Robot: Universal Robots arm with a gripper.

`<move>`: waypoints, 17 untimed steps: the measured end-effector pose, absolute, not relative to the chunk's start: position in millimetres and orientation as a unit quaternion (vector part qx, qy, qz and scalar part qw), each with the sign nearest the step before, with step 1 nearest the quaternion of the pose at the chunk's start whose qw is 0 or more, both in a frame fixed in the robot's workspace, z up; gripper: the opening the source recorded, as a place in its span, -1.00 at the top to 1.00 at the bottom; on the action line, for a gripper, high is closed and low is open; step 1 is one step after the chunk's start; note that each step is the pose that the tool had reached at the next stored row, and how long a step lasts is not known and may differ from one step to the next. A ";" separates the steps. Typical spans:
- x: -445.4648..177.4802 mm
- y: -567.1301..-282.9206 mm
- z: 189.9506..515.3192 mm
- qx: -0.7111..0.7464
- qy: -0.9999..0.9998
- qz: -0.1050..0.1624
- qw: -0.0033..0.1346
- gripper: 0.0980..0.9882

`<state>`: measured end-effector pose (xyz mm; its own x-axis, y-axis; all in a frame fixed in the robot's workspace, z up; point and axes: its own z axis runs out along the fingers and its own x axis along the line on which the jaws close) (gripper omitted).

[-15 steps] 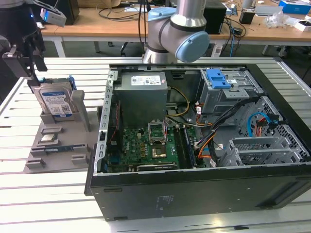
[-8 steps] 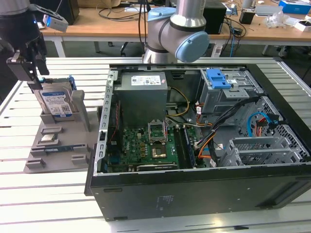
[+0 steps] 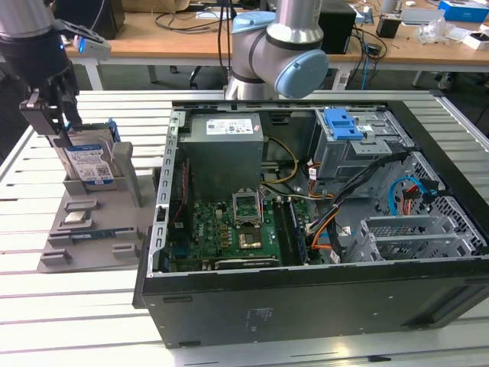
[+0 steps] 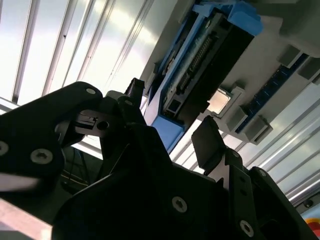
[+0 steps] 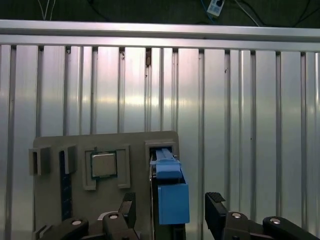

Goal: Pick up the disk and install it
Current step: 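Pick up the disk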

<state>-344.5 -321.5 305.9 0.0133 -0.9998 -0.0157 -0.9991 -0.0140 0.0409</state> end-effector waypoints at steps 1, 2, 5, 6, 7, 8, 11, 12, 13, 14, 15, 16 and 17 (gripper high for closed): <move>-344.4 -321.3 303.8 0.712 -0.702 -0.020 0.009 -0.27; -344.3 -321.1 301.5 0.712 -0.702 -0.020 0.009 -0.27; -344.4 -321.0 296.9 0.713 -0.701 -0.020 0.009 -0.27; -344.4 -321.0 294.8 0.713 -0.701 -0.020 0.009 -0.27; -344.4 -321.0 293.7 0.713 -0.701 -0.020 0.009 -0.27; -344.4 -321.0 293.4 0.713 -0.701 -0.020 0.009 -0.27; -344.4 -321.0 293.4 0.713 -0.701 -0.020 0.009 -0.27; -344.4 -321.0 293.3 0.713 -0.701 -0.020 0.009 -0.27; -344.5 -320.9 293.2 0.713 -0.701 -0.018 0.008 -0.27; -344.5 -320.9 293.0 0.713 -0.701 -0.012 0.002 -0.27; -344.4 -320.9 293.0 0.713 -0.701 -0.011 0.001 -0.27; -344.3 -321.0 293.0 0.713 -0.701 -0.011 0.001 -0.27; -344.3 -321.0 293.1 0.713 -0.701 -0.010 0.001 -0.27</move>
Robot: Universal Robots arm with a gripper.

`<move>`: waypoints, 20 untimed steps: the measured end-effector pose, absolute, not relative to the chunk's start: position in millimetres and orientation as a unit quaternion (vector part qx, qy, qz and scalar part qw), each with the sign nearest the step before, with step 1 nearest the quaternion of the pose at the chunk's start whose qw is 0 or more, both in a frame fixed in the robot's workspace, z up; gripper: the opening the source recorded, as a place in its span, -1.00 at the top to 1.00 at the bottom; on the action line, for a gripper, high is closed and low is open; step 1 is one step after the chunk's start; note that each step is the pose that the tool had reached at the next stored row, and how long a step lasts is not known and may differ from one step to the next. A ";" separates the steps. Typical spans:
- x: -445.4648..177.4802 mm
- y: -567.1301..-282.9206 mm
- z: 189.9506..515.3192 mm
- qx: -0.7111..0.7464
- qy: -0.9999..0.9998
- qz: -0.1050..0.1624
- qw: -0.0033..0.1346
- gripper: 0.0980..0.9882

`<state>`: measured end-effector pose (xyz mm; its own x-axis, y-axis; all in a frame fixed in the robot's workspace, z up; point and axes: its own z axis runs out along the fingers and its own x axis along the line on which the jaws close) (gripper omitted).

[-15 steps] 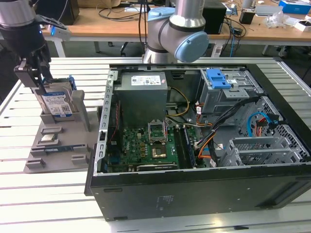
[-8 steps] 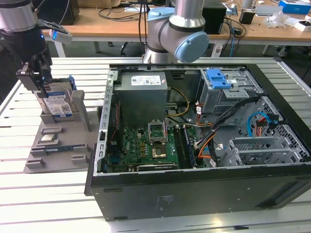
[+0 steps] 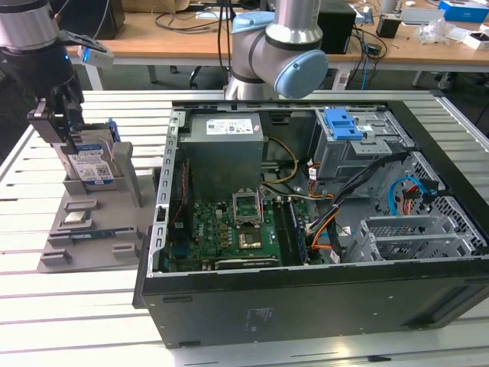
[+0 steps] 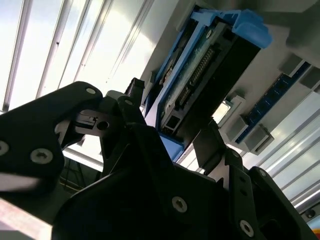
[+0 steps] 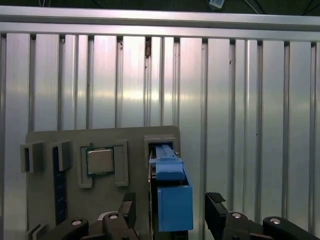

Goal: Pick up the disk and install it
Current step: 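Pick up the disk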

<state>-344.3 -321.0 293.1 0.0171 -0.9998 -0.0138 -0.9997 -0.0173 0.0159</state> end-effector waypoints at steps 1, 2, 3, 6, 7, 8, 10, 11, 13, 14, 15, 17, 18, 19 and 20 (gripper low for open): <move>-344.5 -321.0 293.0 0.713 -0.701 -0.010 0.000 -0.27; -345.4 -320.9 293.0 0.713 -0.701 -0.010 0.000 -0.27; -346.8 -320.9 292.9 0.713 -0.701 -0.010 0.001 -0.27; -348.3 -321.0 291.4 0.713 -0.701 -0.010 0.000 -0.27; -348.3 -321.0 290.2 0.713 -0.701 -0.010 0.001 -0.27; -348.3 -321.0 289.2 0.713 -0.701 -0.010 0.001 -0.27; -348.3 -321.0 287.2 0.713 -0.701 -0.010 0.001 -0.27; -348.3 -321.0 286.3 0.713 -0.701 -0.010 0.001 -0.27; -348.2 -320.9 285.7 0.713 -0.701 -0.010 0.001 -0.27; -348.2 -321.0 285.6 0.713 -0.701 -0.010 0.001 -0.27; -348.2 -321.0 285.6 0.713 -0.701 -0.010 0.001 -0.27; -348.2 -321.0 285.5 0.713 -0.701 -0.010 0.001 -0.27; -348.2 -321.0 285.5 0.713 -0.701 -0.010 0.001 -0.23; -348.2 -321.0 285.5 0.713 -0.701 -0.010 0.001 -0.08; -348.2 -321.0 285.5 0.713 -0.701 -0.010 0.001 0.06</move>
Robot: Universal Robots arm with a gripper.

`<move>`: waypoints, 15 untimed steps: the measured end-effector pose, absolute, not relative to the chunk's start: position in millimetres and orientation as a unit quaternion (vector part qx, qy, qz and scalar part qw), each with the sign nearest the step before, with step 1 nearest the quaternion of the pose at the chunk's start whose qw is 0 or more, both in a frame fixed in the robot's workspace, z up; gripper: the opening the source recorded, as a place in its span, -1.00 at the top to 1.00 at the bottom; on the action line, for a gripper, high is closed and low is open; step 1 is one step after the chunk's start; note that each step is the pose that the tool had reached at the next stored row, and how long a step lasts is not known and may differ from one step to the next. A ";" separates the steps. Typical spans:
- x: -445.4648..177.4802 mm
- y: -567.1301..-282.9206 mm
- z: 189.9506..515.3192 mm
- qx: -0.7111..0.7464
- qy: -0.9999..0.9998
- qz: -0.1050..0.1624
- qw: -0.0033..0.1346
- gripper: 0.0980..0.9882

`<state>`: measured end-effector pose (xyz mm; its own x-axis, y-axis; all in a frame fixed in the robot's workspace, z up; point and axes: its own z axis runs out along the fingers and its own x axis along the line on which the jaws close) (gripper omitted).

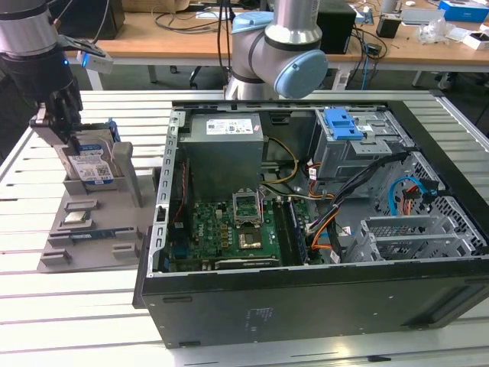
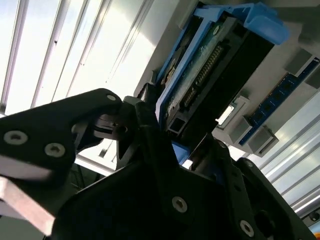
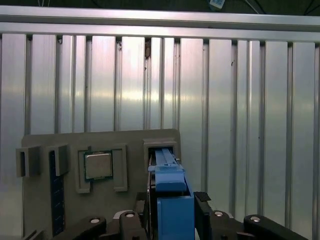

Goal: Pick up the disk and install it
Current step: 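Pick up the disk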

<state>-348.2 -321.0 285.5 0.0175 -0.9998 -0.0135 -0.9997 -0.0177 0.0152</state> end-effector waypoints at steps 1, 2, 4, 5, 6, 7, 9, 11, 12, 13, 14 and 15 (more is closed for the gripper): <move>-348.2 -321.0 285.5 0.713 -0.701 -0.010 0.001 0.19; -348.2 -321.0 285.5 0.713 -0.701 -0.010 0.001 0.19; -348.2 -321.0 285.5 0.713 -0.701 -0.010 0.001 0.40; -348.2 -321.0 285.5 0.713 -0.701 -0.010 0.001 0.40; -348.2 -321.0 285.5 0.713 -0.701 -0.010 0.001 0.40; -348.2 -321.0 285.5 0.713 -0.701 -0.010 0.001 0.40; -348.2 -321.0 285.5 0.713 -0.701 -0.010 0.001 0.40; -348.2 -321.0 285.5 0.713 -0.701 -0.010 0.001 0.40; -348.2 -321.0 285.5 0.713 -0.701 -0.010 0.001 0.40; -348.2 -321.0 285.5 0.713 -0.701 -0.010 0.001 0.40; -348.2 -321.0 285.5 0.713 -0.701 -0.010 0.001 0.40; -348.2 -321.0 285.5 0.713 -0.701 -0.010 0.001 0.40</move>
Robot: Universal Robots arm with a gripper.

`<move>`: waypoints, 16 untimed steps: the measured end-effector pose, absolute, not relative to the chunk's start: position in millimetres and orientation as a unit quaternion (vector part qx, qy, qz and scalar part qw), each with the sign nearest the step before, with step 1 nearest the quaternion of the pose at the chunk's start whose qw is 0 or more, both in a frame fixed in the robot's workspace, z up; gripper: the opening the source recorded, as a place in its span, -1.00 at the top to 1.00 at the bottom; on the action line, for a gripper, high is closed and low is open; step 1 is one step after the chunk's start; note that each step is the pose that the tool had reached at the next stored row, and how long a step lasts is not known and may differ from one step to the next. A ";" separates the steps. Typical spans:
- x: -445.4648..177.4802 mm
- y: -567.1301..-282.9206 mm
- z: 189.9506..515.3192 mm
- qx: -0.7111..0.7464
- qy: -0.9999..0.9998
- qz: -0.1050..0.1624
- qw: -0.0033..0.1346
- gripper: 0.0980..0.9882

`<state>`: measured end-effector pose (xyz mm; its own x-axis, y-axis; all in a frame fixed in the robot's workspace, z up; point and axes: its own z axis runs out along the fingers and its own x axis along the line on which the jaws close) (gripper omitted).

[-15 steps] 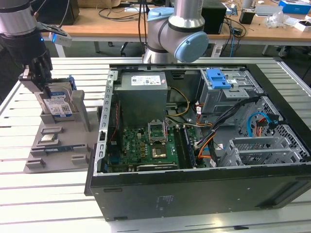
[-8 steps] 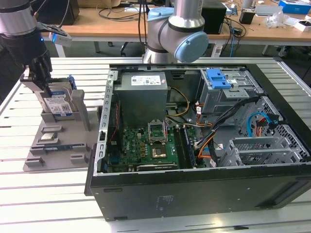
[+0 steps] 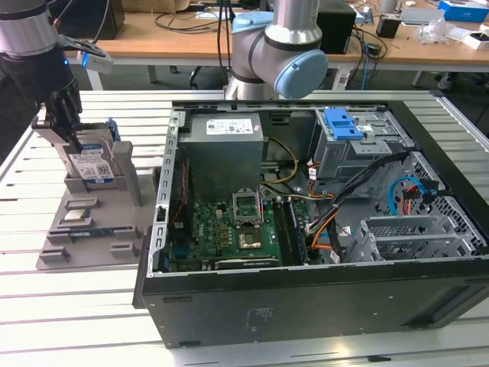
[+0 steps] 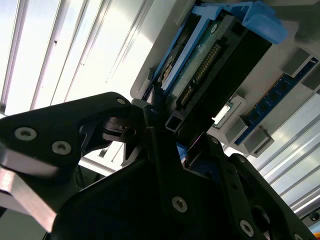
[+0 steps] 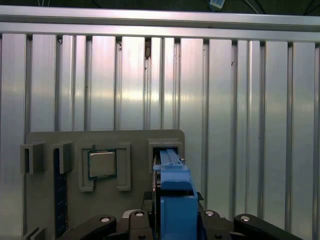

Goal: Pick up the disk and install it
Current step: 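Pick up the disk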

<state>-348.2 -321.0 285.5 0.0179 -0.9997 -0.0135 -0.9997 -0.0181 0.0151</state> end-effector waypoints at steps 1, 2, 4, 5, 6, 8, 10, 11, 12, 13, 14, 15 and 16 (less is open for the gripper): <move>-348.2 -321.0 285.5 0.713 -0.701 -0.010 0.001 0.40; -348.2 -321.0 285.5 0.713 -0.701 -0.010 0.001 0.40; -348.2 -320.9 286.7 0.713 -0.701 -0.010 0.001 0.40; -348.2 -320.9 287.7 0.713 -0.701 -0.010 0.001 0.40; -348.2 -320.9 288.4 0.713 -0.701 -0.010 0.001 0.40; -348.2 -321.0 290.5 0.713 -0.701 -0.010 0.001 0.40; -348.2 -320.9 292.7 0.713 -0.701 -0.010 0.001 0.40; -348.2 -320.9 293.8 0.713 -0.701 -0.010 0.001 0.40; -348.1 -320.9 295.0 0.713 -0.701 -0.010 0.001 0.40; -348.1 -320.9 296.1 0.713 -0.701 -0.010 0.001 0.40; -348.1 -320.9 297.1 0.713 -0.701 -0.010 0.001 0.40; -348.2 -320.7 299.0 0.713 -0.701 -0.010 0.001 0.40; -348.2 -320.7 300.0 0.713 -0.701 -0.010 0.001 0.40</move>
<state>-348.2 -320.7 300.0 0.0179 -0.9997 -0.0135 -0.9997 -0.0181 0.0151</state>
